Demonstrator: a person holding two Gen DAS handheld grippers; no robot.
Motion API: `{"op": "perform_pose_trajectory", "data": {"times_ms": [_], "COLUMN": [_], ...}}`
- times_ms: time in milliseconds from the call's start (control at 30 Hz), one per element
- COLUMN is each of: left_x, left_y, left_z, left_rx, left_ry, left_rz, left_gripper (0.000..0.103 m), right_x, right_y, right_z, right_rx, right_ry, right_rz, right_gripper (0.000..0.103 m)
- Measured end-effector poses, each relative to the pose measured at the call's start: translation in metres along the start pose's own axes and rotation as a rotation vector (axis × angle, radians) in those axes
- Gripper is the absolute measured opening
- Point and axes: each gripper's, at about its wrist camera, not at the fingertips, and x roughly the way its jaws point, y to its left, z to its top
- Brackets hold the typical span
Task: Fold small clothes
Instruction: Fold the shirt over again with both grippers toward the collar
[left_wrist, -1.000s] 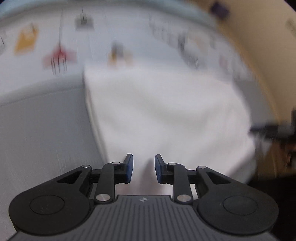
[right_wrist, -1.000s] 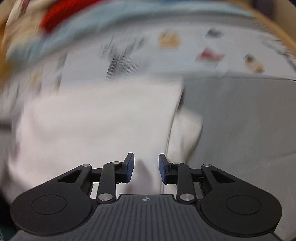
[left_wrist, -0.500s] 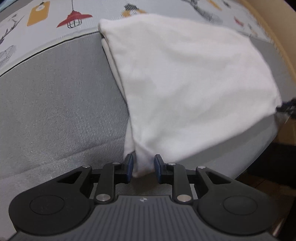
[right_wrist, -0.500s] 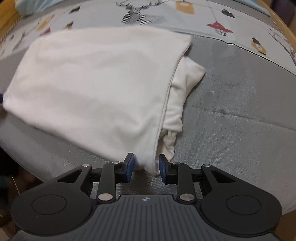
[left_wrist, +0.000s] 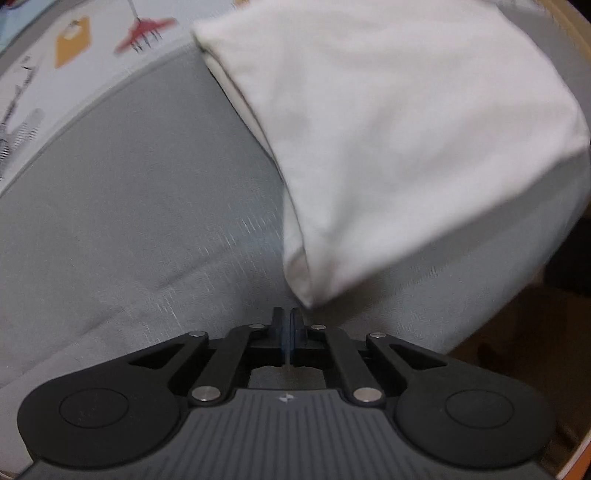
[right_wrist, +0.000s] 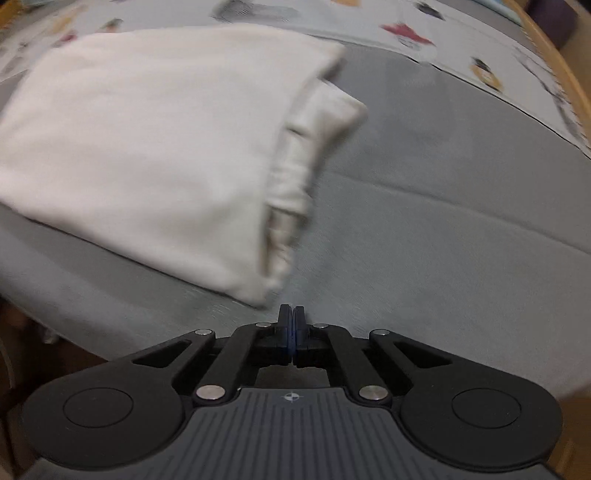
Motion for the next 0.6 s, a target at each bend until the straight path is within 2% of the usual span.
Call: {"op": "perform_pose_trajectory", "data": {"times_ms": [100, 200, 300, 367, 467, 533, 600], "left_x": [-0.021, -0.027, -0.019, -0.005, 0.006, -0.004, -0.017], "left_y": [0.010, 0.004, -0.004, -0.008, -0.012, -0.007, 0.000], "left_z": [0.004, 0.007, 0.009, 0.005, -0.002, -0.002, 0.000], "left_rx": [-0.063, -0.055, -0.026, -0.008, 0.024, -0.003, -0.049], "left_ry": [-0.113, -0.151, -0.125, -0.064, 0.009, -0.025, -0.075], "left_rz": [-0.080, -0.123, -0.123, -0.086, -0.032, -0.038, -0.049], "left_gripper": [0.003, 0.003, 0.003, 0.003, 0.010, 0.010, 0.010], "right_x": [-0.021, -0.034, -0.031, -0.017, 0.008, 0.003, -0.009], "right_y": [-0.012, -0.011, 0.002, 0.013, 0.020, 0.017, 0.013], "right_z": [0.004, 0.008, 0.011, 0.012, 0.013, 0.014, 0.018], "right_rx": [0.088, 0.134, 0.099, 0.037, -0.027, -0.004, 0.026], "right_ry": [-0.125, -0.210, -0.186, -0.116, 0.015, -0.003, -0.063], "right_rz": [0.051, 0.148, 0.178, 0.129, 0.035, 0.036, 0.036], "right_gripper": [0.002, 0.004, 0.014, 0.019, 0.020, 0.021, 0.021]}}
